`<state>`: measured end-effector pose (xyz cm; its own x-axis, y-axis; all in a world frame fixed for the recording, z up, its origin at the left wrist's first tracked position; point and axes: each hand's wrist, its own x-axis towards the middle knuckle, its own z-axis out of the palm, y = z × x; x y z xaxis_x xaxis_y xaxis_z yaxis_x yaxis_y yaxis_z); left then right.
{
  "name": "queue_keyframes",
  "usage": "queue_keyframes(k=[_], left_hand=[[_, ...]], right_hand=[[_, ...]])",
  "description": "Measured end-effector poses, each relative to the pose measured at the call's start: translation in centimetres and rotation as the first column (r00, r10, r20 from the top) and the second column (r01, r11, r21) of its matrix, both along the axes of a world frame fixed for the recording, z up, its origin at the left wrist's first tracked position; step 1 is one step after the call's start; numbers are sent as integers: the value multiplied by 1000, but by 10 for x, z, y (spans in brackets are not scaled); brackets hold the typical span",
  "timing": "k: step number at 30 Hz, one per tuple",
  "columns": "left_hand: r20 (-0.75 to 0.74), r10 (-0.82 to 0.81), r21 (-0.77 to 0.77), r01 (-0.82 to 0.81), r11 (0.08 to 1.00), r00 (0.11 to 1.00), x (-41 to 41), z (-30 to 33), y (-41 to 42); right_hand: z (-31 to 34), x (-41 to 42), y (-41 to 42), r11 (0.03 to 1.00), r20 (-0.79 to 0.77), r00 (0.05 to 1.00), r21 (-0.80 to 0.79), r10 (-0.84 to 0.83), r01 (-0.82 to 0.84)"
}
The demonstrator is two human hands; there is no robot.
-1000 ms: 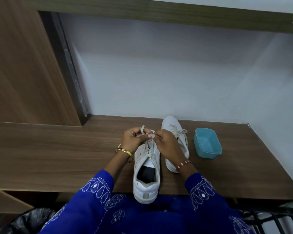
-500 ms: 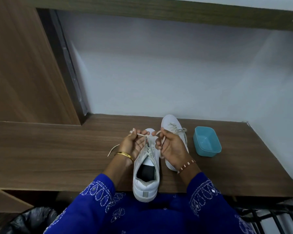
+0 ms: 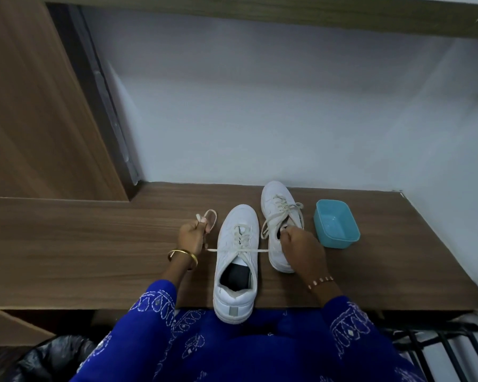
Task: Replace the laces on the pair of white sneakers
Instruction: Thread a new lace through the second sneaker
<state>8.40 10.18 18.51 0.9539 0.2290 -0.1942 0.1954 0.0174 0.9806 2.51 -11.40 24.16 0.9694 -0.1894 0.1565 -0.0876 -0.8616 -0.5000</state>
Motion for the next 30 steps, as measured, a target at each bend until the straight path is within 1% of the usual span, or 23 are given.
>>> queue_keyframes(k=[2, 3, 5, 6, 7, 8, 9, 10, 12, 13, 14, 15, 16, 18, 19, 22, 23, 25, 26, 27, 30], left_hand=[[0, -13, 57, 13, 998, 1000, -1, -3, -1], [-3, -18, 76, 18, 997, 1000, -3, -4, -2], [-18, -22, 101, 23, 995, 1000, -7, -4, -3], [-26, -31, 141, 34, 989, 999, -7, -3, 0], [-45, -58, 221, 67, 973, 997, -7, 0, 2], [-77, -103, 329, 123, 936, 992, -6, 3, 5], [-131, -162, 452, 204, 868, 978, -6, 7, 7], [-197, -203, 559, 280, 780, 959, -5, 11, 9], [-306, -225, 678, 377, 631, 925, -8, 18, 10], [-317, -224, 723, 388, 572, 922, -11, 20, 9], [-297, -235, 759, 378, 531, 926, -13, 21, 8], [-248, -275, 776, 361, 517, 929, -16, 22, 7], [-190, -343, 762, 359, 539, 920, -19, 21, 5], [-83, -465, 675, 393, 625, 882, -29, 25, -1], [-46, -501, 655, 405, 638, 864, -35, 27, -4], [29, -537, 701, 366, 612, 843, -43, 25, -10], [31, -525, 693, 360, 625, 850, -43, 24, -9], [11, -501, 669, 366, 646, 865, -43, 26, -7], [-1, -503, 678, 371, 635, 864, -43, 28, -7], [-7, -517, 708, 369, 602, 856, -43, 30, -8], [-63, -573, 816, 373, 442, 817, -46, 37, -15]], right_hand=[[-10, -7, -1, 971, 39, 995, -227, 89, -78], [-12, -8, -1, 969, -12, 995, -226, 99, -99], [-21, -4, -4, 948, -51, 989, -284, 137, -145], [-24, -9, -2, 927, -42, 989, -347, 140, -146], [-25, -13, -1, 916, -20, 989, -373, 148, -145], [-25, -13, -2, 926, -11, 988, -349, 152, -146], [-27, -10, -3, 941, -12, 992, -316, 127, -124], [-27, -8, -2, 954, -54, 993, -275, 106, -117], [-25, -6, 0, 967, -133, 984, -208, 121, -147], [-23, -5, 3, 966, -137, 981, -201, 137, -163], [-22, -4, 6, 961, -144, 977, -205, 158, -185], [-21, -2, 10, 954, -135, 974, -217, 182, -208], [-22, 0, 14, 946, -137, 970, -230, 201, -229], [-27, 4, 23, 928, -113, 965, -268, 238, -261], [-31, 5, 28, 914, -106, 958, -289, 267, -286], [-42, 6, 37, 908, -69, 950, -281, 305, -312], [-45, 5, 38, 913, -42, 950, -265, 309, -309], [-49, 3, 38, 907, -39, 940, -255, 338, -336], [-52, 3, 37, 898, -59, 932, -255, 357, -359], [-52, 3, 36, 888, -79, 926, -264, 369, -376], [-45, 1, 33, 854, -96, 921, -347, 379, -387]])
